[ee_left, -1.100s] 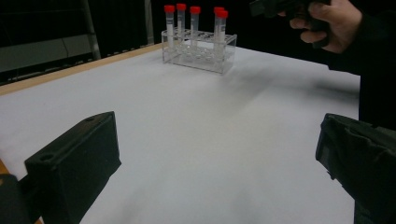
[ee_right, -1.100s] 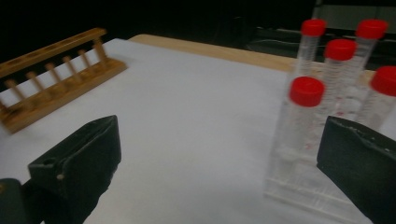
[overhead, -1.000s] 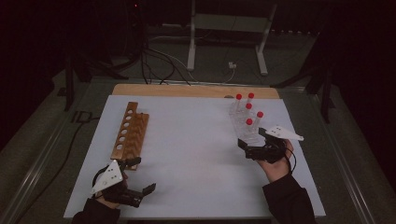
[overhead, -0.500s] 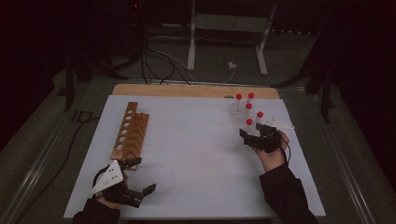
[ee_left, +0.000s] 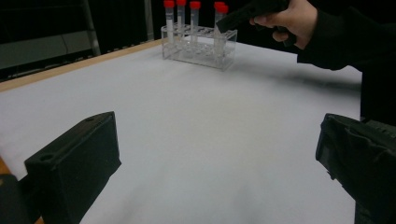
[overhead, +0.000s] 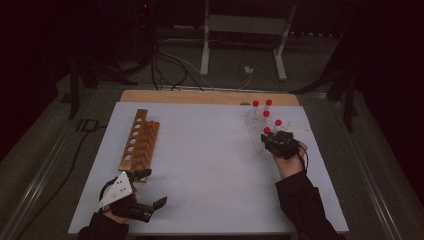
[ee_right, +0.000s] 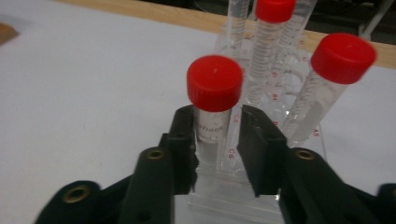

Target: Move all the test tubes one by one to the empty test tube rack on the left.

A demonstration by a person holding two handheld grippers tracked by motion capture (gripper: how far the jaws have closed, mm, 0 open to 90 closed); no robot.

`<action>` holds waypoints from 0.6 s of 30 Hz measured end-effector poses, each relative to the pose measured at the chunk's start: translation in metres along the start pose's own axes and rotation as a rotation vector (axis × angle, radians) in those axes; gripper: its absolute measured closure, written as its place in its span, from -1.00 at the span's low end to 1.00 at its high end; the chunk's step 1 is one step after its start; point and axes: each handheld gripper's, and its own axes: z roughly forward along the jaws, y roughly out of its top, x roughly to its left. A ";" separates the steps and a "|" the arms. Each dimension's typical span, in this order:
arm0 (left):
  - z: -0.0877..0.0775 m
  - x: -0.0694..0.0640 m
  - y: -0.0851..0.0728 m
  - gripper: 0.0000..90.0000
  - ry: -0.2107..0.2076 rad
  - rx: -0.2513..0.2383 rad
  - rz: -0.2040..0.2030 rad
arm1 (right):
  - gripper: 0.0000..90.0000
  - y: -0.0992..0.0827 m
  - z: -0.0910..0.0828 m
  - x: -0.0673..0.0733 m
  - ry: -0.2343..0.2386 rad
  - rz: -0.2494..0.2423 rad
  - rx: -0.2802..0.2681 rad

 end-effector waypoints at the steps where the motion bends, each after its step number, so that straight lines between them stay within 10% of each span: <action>1: 0.000 0.000 0.000 -0.99 0.000 0.004 -0.003 | 0.60 -0.001 0.001 0.001 -0.002 -0.012 0.004; 18: 0.002 0.000 0.000 -0.99 0.004 0.018 -0.006 | 0.68 0.009 -0.011 0.002 0.008 -0.044 -0.015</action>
